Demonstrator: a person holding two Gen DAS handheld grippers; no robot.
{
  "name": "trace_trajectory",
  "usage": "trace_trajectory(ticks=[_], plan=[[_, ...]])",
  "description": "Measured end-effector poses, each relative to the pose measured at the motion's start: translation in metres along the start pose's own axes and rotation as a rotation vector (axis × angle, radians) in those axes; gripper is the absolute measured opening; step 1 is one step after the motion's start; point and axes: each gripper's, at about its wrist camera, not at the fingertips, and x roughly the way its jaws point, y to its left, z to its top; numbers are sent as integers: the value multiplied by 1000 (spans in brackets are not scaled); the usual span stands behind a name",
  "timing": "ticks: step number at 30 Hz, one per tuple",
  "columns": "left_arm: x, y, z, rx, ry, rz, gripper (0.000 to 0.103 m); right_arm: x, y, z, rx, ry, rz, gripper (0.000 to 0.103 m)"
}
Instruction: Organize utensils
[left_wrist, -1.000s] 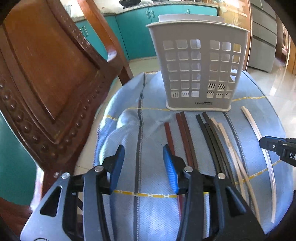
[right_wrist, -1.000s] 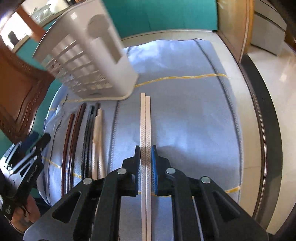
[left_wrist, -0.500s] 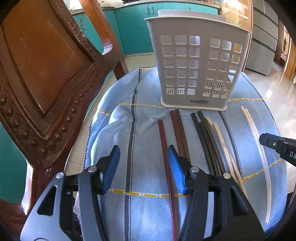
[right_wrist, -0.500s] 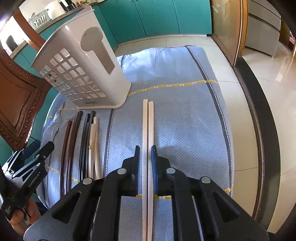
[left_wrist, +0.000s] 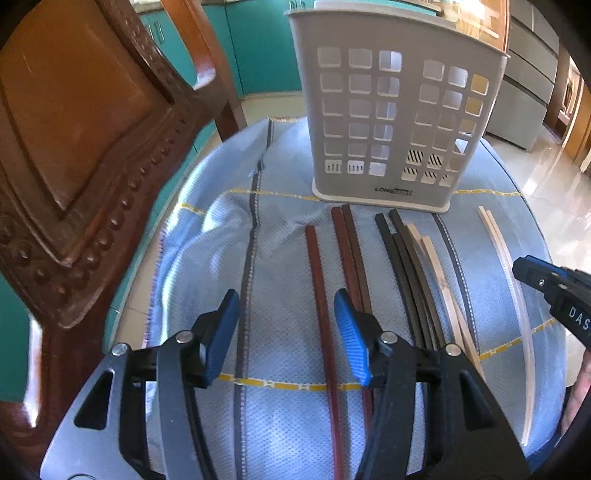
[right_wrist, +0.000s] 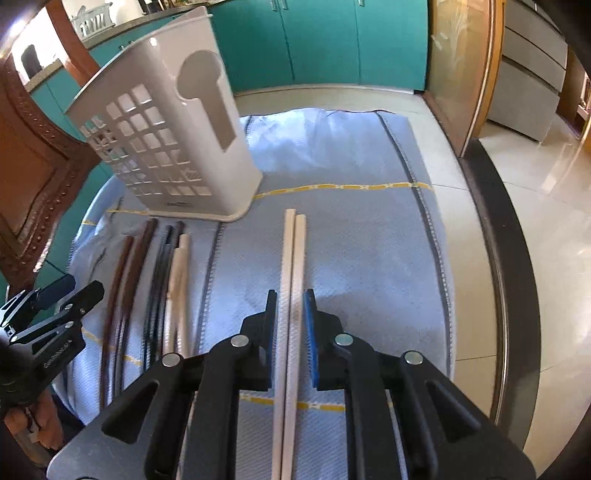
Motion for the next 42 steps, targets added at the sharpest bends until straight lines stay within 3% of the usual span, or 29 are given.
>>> trace_trajectory(ticks=[2,6,16,19,23,28,38,42], plan=[[10,5,2,-42,44,-52,45,1,-3,1,17,5,1,16],[27,13,4,-114,106,-91,41,4,-10,3,27,4,-27,17],[31,5,3,-88,97,-65,41,8,-3,2,-33,7,-22,17],[33,9,3,-95,98,-66,41,8,1,2,-58,-7,-61,17],[34,12,4,-95,93,-64,42,10,-4,3,-25,13,-46,17],[37,12,7,-94,89,-53,42,12,9,-1,-117,7,-111,17],[38,2,10,-62,71,-23,43,11,21,-7,-148,21,-37,17],[37,1,9,-53,71,-31,43,13,27,-8,-158,26,-2,8]])
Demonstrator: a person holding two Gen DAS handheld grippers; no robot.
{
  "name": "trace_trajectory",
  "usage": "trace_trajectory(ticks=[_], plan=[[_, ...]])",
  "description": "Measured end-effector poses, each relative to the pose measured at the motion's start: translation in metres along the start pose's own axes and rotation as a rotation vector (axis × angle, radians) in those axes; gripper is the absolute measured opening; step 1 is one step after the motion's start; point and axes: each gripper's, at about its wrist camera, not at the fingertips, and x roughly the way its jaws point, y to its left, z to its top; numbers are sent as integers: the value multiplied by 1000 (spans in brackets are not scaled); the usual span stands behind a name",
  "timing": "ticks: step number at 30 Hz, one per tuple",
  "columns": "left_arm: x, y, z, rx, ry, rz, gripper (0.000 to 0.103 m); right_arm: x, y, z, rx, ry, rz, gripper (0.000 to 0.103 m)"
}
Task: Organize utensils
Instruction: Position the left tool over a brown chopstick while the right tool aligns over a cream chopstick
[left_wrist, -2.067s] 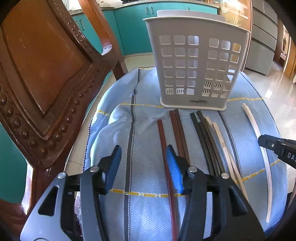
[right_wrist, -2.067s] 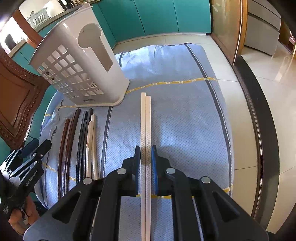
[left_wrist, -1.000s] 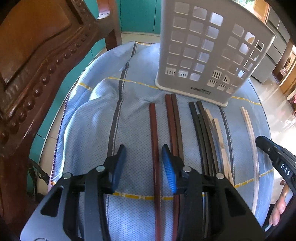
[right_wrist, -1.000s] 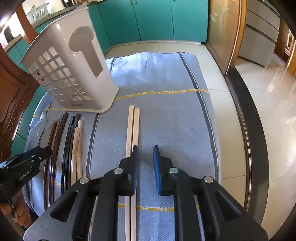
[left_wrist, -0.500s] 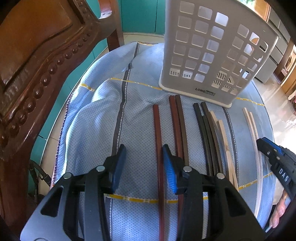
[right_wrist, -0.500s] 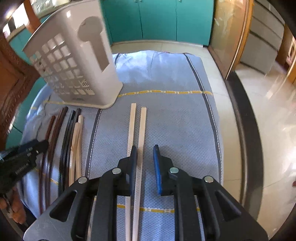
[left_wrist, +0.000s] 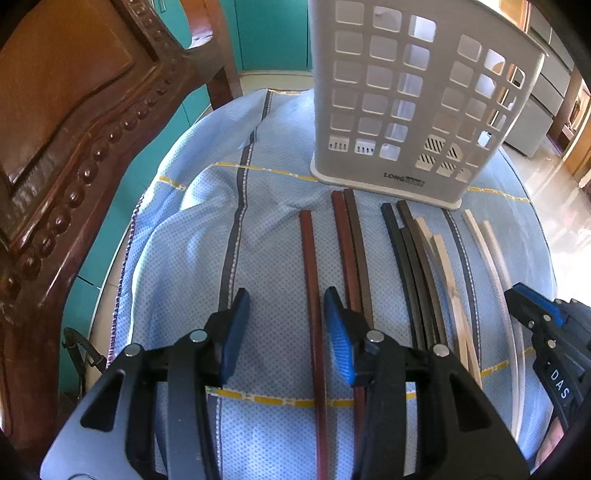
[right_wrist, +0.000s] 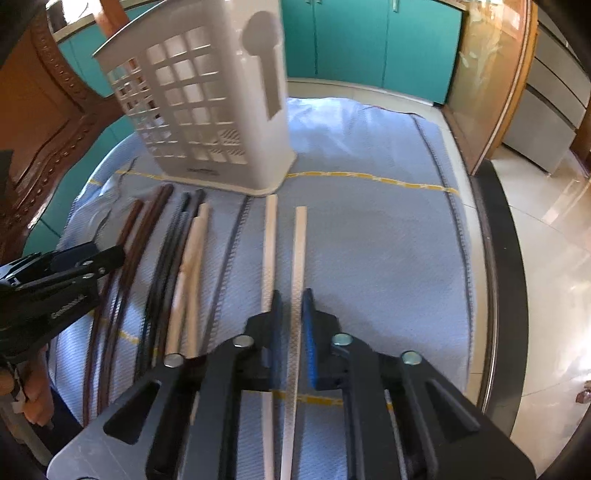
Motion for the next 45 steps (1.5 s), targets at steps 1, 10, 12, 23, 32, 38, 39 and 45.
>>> trace_trajectory(ticks=[1,10,12,23,32,38,39,45], plan=[[-1,-1,-2,4,-1,-2,43,0,1,0,1,0,6,7],[-8,-10,-9,45,0,-25,43,0,2,-2,3,-7,-34,7],[-8,-9,-10,42,5,-31,43,0,1,-2,0,-9,-41,7],[-5,-6,-8,38,8,-15,50,0,-1,-2,7,-10,-37,7],[-5,-7,-8,34,10,-16,50,1,-2,0,8,-9,-33,9],[-5,-7,-9,34,9,-16,50,1,1,0,6,-10,-27,13],[-5,-6,-9,35,8,-15,50,2,1,0,6,-10,-26,13],[-6,-7,-9,40,6,-10,50,0,-1,-2,20,-17,-32,18]])
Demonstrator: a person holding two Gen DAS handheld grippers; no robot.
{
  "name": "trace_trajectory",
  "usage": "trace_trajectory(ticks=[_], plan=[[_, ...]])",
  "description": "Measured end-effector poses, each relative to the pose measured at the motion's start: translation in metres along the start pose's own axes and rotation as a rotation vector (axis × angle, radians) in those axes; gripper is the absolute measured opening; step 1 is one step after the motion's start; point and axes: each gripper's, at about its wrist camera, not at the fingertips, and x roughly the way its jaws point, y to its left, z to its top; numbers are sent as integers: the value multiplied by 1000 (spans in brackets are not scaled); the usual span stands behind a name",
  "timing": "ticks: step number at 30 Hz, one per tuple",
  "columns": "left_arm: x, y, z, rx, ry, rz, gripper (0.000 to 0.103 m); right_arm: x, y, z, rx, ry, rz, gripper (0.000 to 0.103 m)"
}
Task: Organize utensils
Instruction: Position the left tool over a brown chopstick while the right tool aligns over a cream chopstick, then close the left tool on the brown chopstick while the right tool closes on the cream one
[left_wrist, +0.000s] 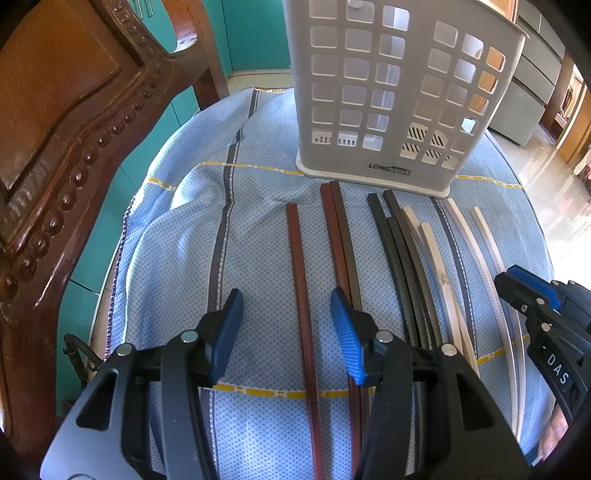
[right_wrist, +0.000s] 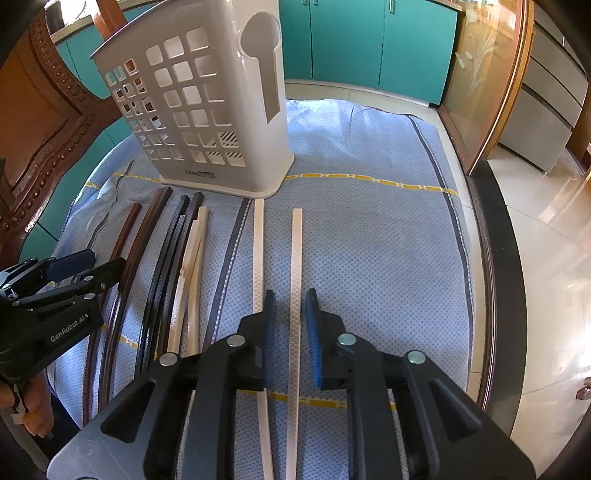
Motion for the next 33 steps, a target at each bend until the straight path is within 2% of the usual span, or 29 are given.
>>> trace_trajectory(ticks=[7,13,15,17,18,20,25,33], plan=[[-1,-1,0,3,-1,1,50,1,-1,0,1,-6,-2,27],[-1,-2,0,14,-4,7,50,2,4,0,-20,-13,-27,28],[-2,-4,0,23,-3,-3,45,2,5,-1,-29,-15,-29,27],[-2,-7,0,26,-3,-19,34,2,5,-1,-26,-14,-15,11],[-3,-8,0,25,-1,-34,30,2,4,-1,-23,-13,-12,9],[-4,-9,-1,14,4,-45,10,1,1,-1,-7,-14,1,7],[-4,-3,-1,-28,6,-52,7,-1,-1,-1,-3,-27,-2,6],[-7,3,-3,-31,-10,-57,7,-6,-3,1,4,-49,-18,6]])
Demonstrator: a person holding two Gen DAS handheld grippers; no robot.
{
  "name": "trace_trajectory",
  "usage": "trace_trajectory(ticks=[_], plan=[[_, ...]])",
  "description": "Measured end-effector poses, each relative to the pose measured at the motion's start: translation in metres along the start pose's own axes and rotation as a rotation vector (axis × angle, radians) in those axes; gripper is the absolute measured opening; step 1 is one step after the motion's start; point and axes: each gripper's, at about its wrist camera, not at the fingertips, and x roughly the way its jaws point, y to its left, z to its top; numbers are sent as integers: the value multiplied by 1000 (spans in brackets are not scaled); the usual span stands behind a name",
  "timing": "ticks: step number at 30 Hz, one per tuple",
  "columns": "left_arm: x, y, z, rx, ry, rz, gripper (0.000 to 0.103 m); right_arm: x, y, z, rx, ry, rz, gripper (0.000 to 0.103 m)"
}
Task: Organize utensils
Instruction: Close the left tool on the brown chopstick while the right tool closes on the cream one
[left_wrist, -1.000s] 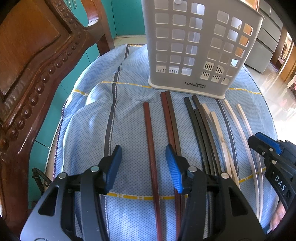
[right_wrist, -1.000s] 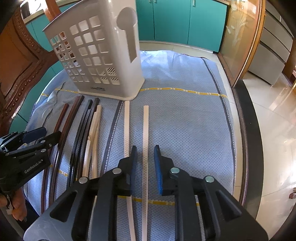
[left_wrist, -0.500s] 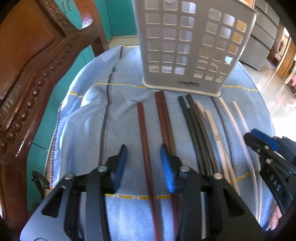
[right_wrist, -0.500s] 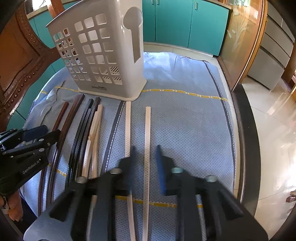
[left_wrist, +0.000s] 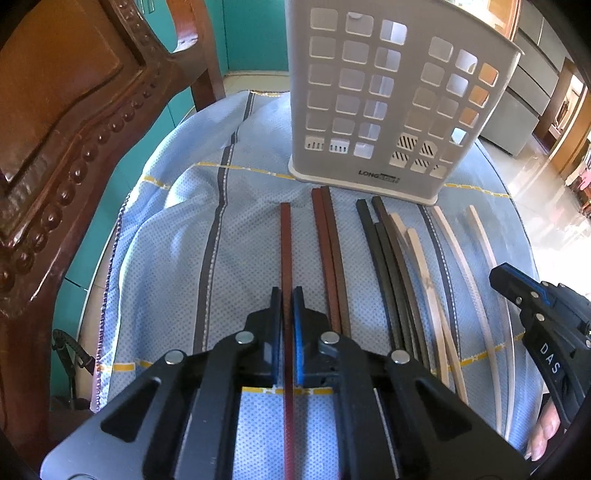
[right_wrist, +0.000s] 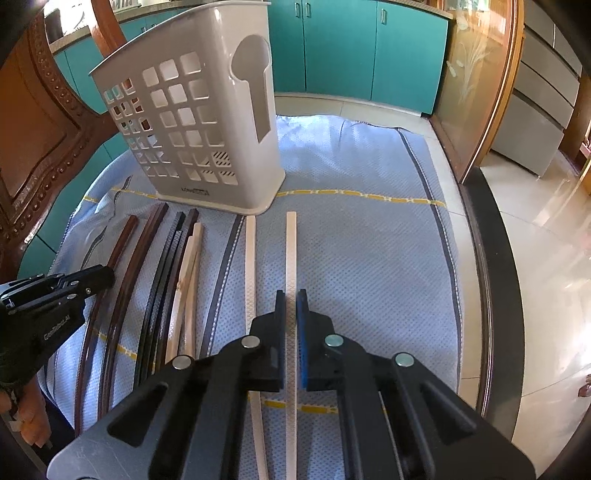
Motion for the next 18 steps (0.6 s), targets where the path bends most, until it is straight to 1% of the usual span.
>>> trace_trajectory(ticks=[5,13,15,17,18], plan=[[-1,-1,-3,7,7,-6,7,0,-3,0,9,4,-6,6],[4,-8,-1,24,21,8,7,8,-5,-1,13,36,-13,7],[5,-10,0,32,20,15,7,9,-3,0,8,35,-14,10],[5,-13,1,41,17,23,9,10,-2,0,6,34,-8,20],[5,-14,1,42,17,24,9,10,-1,1,0,32,-11,20]])
